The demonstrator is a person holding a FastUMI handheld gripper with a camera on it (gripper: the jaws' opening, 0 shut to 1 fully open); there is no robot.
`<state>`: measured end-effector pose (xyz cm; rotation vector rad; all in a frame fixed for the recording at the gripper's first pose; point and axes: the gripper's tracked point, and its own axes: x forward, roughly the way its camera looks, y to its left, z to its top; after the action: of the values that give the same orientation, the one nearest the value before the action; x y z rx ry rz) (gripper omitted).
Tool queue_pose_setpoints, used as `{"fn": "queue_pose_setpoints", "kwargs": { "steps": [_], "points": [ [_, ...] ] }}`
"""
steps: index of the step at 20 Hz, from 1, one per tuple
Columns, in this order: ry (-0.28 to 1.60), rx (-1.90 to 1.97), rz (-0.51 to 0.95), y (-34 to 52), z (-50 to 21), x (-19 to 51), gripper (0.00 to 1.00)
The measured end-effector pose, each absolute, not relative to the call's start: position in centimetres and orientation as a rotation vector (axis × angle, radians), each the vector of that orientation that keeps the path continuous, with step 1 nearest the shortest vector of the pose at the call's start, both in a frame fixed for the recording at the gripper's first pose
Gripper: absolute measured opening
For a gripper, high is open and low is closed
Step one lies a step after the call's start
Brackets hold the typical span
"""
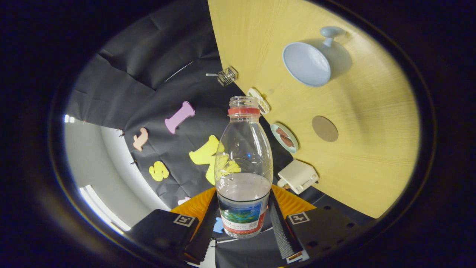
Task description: Take the bottle from table, then pour the juice into the cup, finally place the bottle on the coaster
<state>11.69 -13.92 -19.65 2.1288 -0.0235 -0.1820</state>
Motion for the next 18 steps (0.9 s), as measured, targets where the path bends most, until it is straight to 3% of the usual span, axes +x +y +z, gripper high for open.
{"fn": "queue_pose_setpoints", "kwargs": {
  "steps": [11,18],
  "points": [
    [0.009,2.004,-0.169,-13.0,-20.6,11.4,0.76],
    [0.115,1.594,-0.078,-9.3,-22.8,9.4,0.75]
  ]
}}
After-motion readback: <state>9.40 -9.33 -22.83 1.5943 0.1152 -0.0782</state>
